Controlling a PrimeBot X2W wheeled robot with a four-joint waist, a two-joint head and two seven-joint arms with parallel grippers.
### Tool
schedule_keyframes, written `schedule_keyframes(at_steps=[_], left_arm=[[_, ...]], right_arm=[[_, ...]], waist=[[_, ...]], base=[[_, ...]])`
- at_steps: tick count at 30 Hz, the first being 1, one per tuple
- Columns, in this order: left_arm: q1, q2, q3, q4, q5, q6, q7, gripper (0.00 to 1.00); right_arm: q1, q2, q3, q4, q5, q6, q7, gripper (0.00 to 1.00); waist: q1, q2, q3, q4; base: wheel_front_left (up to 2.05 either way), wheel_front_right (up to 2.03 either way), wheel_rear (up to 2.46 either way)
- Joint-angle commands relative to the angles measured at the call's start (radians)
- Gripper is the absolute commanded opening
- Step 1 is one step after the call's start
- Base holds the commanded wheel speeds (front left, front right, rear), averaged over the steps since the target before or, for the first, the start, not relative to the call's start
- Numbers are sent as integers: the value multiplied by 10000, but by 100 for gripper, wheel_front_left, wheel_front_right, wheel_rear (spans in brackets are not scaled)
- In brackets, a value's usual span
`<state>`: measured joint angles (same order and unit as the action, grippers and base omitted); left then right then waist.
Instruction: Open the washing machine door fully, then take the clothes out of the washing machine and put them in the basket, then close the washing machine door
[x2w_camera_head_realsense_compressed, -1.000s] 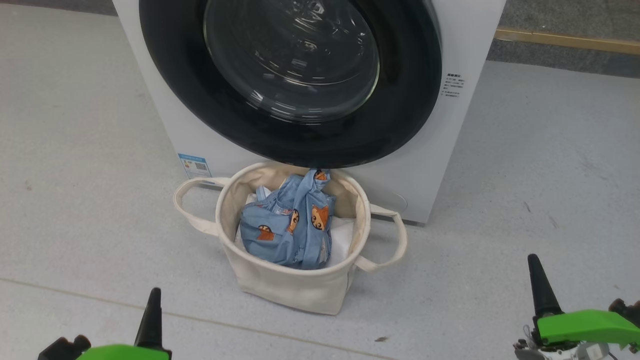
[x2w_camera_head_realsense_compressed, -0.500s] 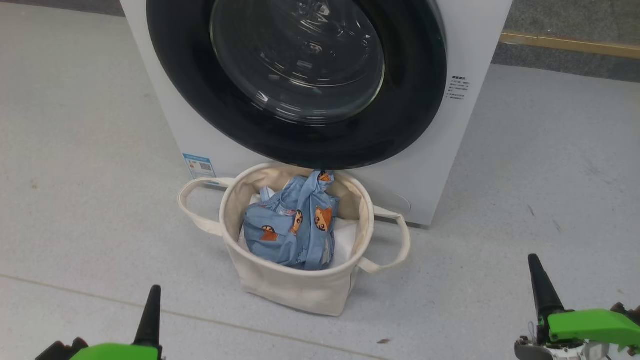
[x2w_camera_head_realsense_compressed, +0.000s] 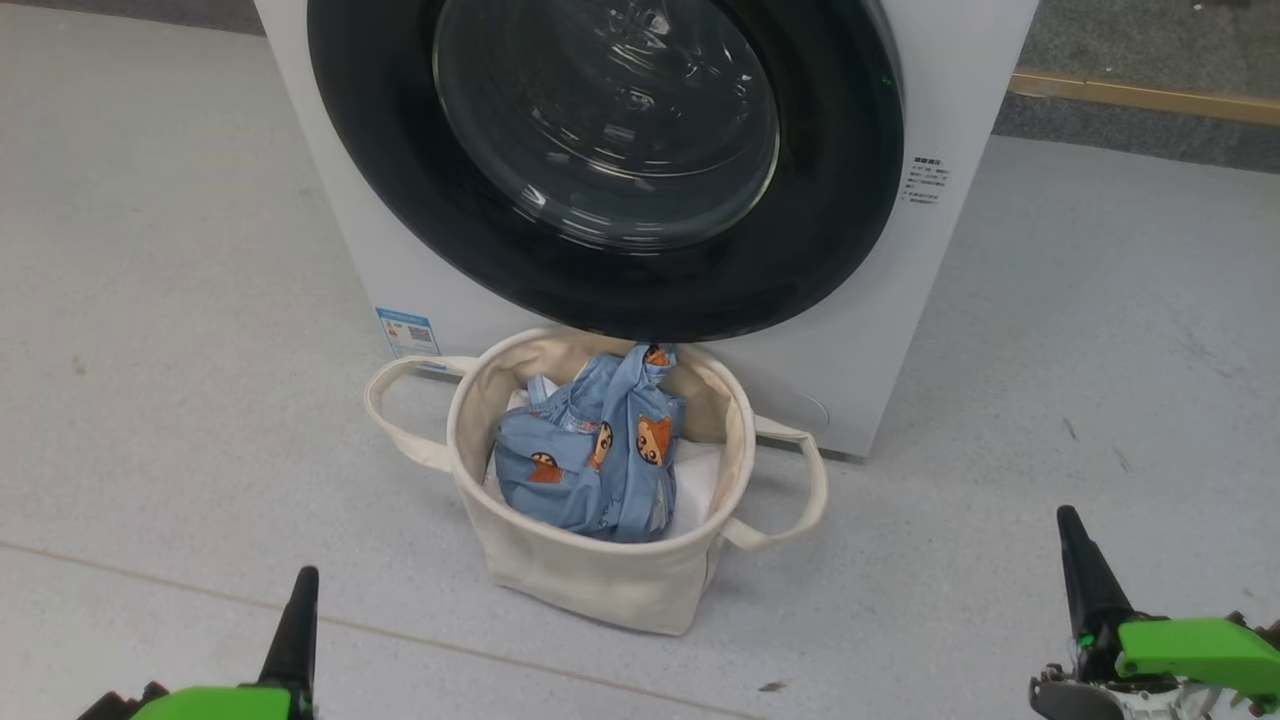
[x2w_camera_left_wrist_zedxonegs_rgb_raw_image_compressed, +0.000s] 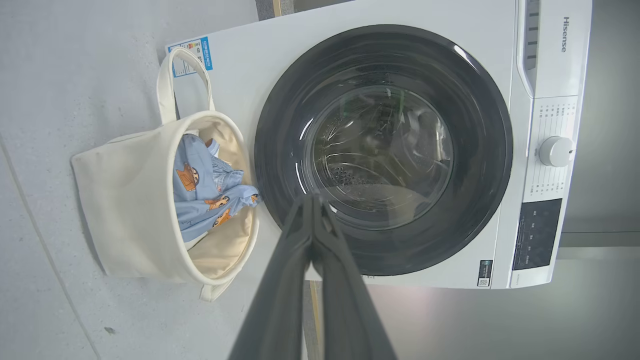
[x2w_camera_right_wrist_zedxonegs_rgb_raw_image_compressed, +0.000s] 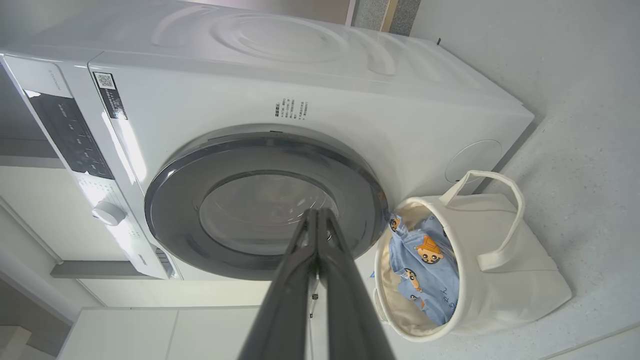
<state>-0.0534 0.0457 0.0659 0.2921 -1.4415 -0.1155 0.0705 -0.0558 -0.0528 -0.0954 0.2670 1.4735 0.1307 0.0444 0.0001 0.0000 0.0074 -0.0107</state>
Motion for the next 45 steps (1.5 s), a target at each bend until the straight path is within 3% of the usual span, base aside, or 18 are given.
schedule_keyframes(at_steps=[1,13,45], left_arm=[[-505,53,366,-406,-379,-111,125,0],[-548,45,483,-467,-1669,-151,430,0],[-547,45,481,-468,-1670,-152,429,0]], right_arm=[[-463,-162,140,-297,358,1,157,0],[-497,-159,71,-237,1563,0,484,0],[-505,-96,-19,-231,1488,0,556,0]], waist=[[0,0,-7,17],[0,0,-43,107],[0,0,-43,107]], base=[[0,0,0],[0,0,0],[0,0,0]])
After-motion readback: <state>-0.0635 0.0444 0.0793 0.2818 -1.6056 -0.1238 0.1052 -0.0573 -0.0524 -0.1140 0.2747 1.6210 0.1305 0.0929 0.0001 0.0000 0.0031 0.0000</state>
